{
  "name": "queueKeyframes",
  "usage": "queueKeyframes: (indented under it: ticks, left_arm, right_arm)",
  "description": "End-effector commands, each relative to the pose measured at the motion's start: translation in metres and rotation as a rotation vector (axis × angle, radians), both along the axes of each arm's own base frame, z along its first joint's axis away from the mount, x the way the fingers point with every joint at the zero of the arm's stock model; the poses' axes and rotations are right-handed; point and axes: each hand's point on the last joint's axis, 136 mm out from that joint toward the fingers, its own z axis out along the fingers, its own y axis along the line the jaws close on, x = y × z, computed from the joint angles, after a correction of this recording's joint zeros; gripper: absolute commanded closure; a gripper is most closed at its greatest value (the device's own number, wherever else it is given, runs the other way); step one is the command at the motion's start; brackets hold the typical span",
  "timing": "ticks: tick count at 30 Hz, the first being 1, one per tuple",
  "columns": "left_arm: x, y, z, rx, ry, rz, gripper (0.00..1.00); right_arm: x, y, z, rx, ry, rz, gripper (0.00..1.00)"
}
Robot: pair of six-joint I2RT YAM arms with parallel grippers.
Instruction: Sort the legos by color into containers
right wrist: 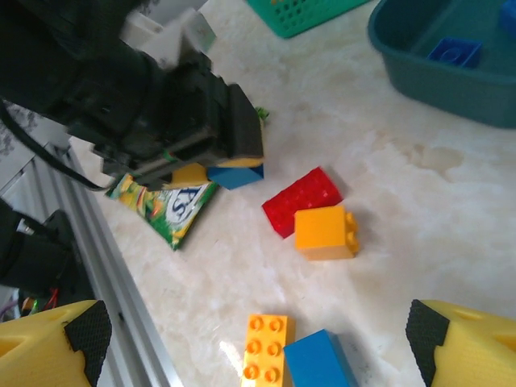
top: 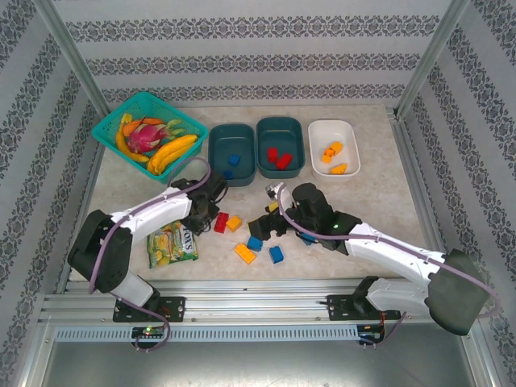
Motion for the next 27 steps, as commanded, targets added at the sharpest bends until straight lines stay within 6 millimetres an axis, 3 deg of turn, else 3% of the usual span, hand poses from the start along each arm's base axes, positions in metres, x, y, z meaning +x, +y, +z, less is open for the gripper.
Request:
queueKeyframes:
  ticks: [1, 4, 7, 12, 15, 22, 27]
  left_arm:
    - [0.035, 0.005, 0.062, 0.091, -0.138, -0.133, 0.61]
    - [0.07, -0.015, 0.088, 0.116, -0.188, -0.264, 0.61]
    - [0.107, -0.041, 0.097, 0.103, -0.232, -0.373, 0.61]
    - [0.166, -0.075, 0.084, 0.023, -0.25, -0.473, 0.6]
    - [0.191, -0.088, 0.071, -0.022, -0.233, -0.506, 0.6]
    - [0.215, -0.098, 0.029, -0.089, -0.147, -0.506, 0.58]
    - [0.206, -0.1, 0.005, -0.126, -0.071, -0.476, 0.56]
  right_arm:
    - [0.031, -0.014, 0.047, 0.073, -0.094, -0.15, 0.04]
    - [0.052, -0.028, 0.059, 0.083, -0.096, -0.256, 0.04]
    - [0.072, -0.04, 0.068, 0.091, -0.089, -0.338, 0.05]
    - [0.102, -0.055, 0.082, 0.141, -0.037, -0.454, 0.05]
    - [0.113, -0.062, 0.087, 0.171, -0.026, -0.502, 0.04]
    - [0.118, -0.076, 0.088, 0.192, -0.004, -0.554, 0.04]
    - [0.114, -0.084, 0.075, 0.168, 0.017, -0.575, 0.04]
